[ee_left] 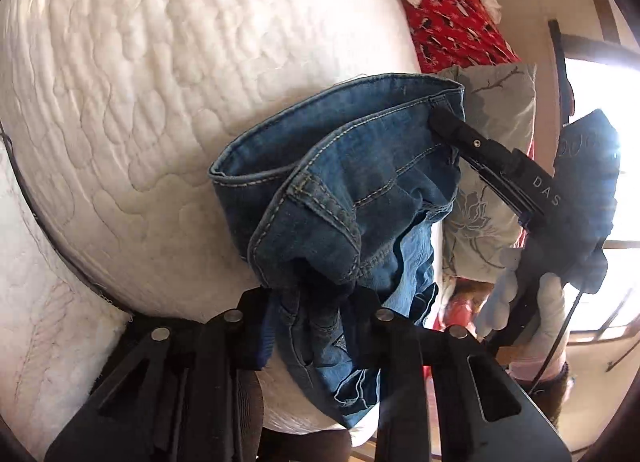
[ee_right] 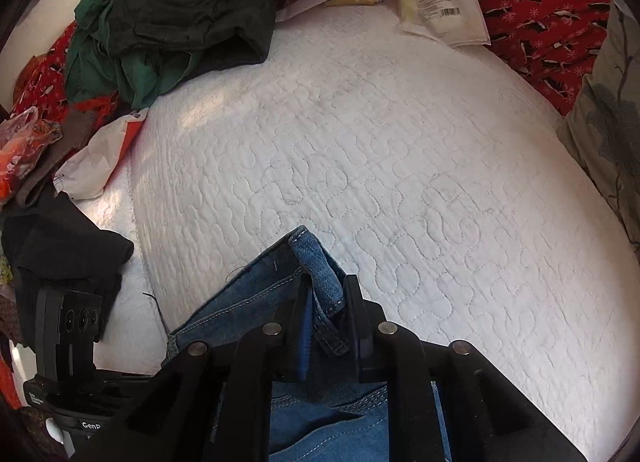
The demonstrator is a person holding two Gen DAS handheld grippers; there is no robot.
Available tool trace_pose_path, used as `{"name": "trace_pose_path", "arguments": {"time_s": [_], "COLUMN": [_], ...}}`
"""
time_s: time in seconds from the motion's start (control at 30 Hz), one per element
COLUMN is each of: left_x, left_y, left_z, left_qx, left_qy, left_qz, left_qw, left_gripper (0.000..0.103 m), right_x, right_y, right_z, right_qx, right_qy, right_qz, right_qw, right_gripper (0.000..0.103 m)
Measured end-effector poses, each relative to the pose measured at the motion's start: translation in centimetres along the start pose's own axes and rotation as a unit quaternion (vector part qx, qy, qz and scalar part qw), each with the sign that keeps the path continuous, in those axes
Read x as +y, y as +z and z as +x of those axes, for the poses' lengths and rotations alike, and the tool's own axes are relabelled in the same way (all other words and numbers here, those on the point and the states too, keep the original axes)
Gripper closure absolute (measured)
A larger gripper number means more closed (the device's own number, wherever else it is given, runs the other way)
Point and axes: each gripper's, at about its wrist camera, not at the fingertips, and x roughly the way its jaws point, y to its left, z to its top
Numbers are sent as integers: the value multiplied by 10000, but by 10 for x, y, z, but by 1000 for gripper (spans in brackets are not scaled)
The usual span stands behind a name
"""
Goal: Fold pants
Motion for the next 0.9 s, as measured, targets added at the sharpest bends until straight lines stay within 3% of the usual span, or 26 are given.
{"name": "trace_pose_path", "arguments": {"time_s": [0.17,0.3,0.4,0.5,0.6,0.7,0.8,0.87,0.9], "left_x": [-54,-102,-140,-179,-211,-229,-228,-218,-211], "left_y": [-24,-47,-70,-102,-141,-189,-240,-266,-274], "left_z": [-22,-32,-33,-21,9,56,113,145,153], "left_qx": [-397,-581,-690,-642,-337,174,713,940,1026], "left_qy": [313,472,586,658,712,910,1399,1902,2099], "left_qz": [1025,1811,2517,3273,4012,4702,5338,5704,5812], "left_qw": [9934,9806,9636,9404,9126,8777,8309,7935,7795], "left_gripper": [80,80,80,80,80,80,81,80,80], "right_x": [-9,-33,-62,-97,-132,-170,-201,-210,-212], "right_y": [-20,-48,-82,-130,-189,-256,-319,-352,-365], "right_z": [-55,-105,-142,-171,-186,-185,-166,-154,-151], "right_qx": [-529,-1045,-1436,-1791,-2016,-2036,-1749,-1357,-1228], "right_qy": [258,459,590,684,704,638,369,-18,-150], "right_qz": [313,718,1096,1588,2088,2761,3416,3604,3676], "right_qw": [9978,9909,9818,9685,9544,9371,9227,9229,9217], "right_gripper": [89,89,89,89,89,88,84,84,84]}}
